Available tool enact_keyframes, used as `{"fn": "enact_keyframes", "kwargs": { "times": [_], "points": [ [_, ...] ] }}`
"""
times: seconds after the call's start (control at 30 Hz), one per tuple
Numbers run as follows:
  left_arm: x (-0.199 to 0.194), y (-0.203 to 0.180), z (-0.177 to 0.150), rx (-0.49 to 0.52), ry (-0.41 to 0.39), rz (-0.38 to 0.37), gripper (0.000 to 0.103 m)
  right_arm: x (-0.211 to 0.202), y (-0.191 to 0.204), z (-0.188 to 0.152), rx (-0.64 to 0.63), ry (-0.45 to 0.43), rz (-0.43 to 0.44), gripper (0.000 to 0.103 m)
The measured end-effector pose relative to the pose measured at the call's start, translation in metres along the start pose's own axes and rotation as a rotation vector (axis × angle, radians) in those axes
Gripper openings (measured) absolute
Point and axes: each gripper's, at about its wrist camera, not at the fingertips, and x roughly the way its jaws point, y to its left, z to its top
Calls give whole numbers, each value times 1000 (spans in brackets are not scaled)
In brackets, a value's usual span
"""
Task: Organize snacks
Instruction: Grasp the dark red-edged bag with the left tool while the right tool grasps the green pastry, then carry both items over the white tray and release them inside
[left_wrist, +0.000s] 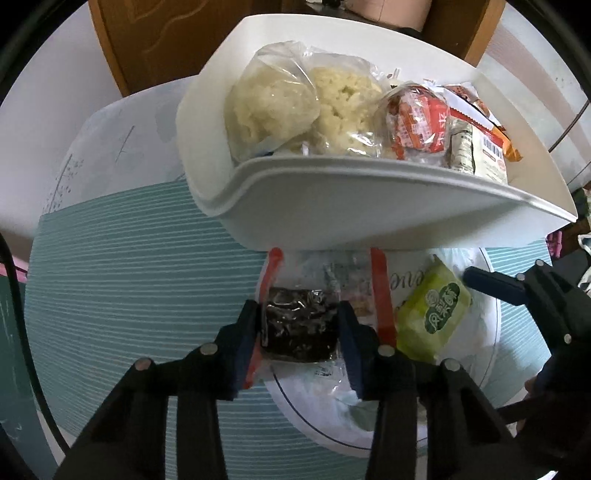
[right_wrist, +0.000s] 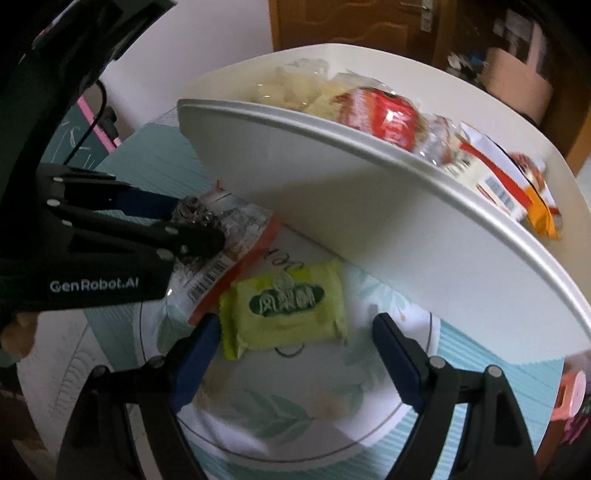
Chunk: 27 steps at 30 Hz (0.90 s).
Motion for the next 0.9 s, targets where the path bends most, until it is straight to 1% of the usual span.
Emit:
{"fn": "enact_keyframes", "kwargs": {
  "times": [0.03,0.1,0.13,0.23,0.37,0.47,0.57,0.7,0.9],
  "points": [
    [-1,1,-2,-2,-6,-2,40,0,4,0,-24,-8,-8,70],
    [-2,1,-2,-7,-9,-7,40,0,6,1,-34,-11,0,61],
    [-1,0,-1,-11,-8,-11,40,1,8,2,-34,-10,-4,59],
    [-6,4,-8,-30,-8,-19,40,-1,6,-1,-21,-12,0,56],
    [-22,11,-18,-42,-18,-26,40,-8,3,-5,32,-7,19,55],
    [-38,9,-22,-44,-34,-29,40,-18,2,-10,63,-12,28,55],
    [-53,2,-26,-33,-43,-25,40,-34,-4,-17,95,-28,41,55],
    [-73,-11,-32,-22,-55,-38,40,-59,-7,-26,138,-55,46,55],
    [-109,-32,-28,17,-91,-54,40,-98,-17,-32,201,-93,31,55]
  ]
}}
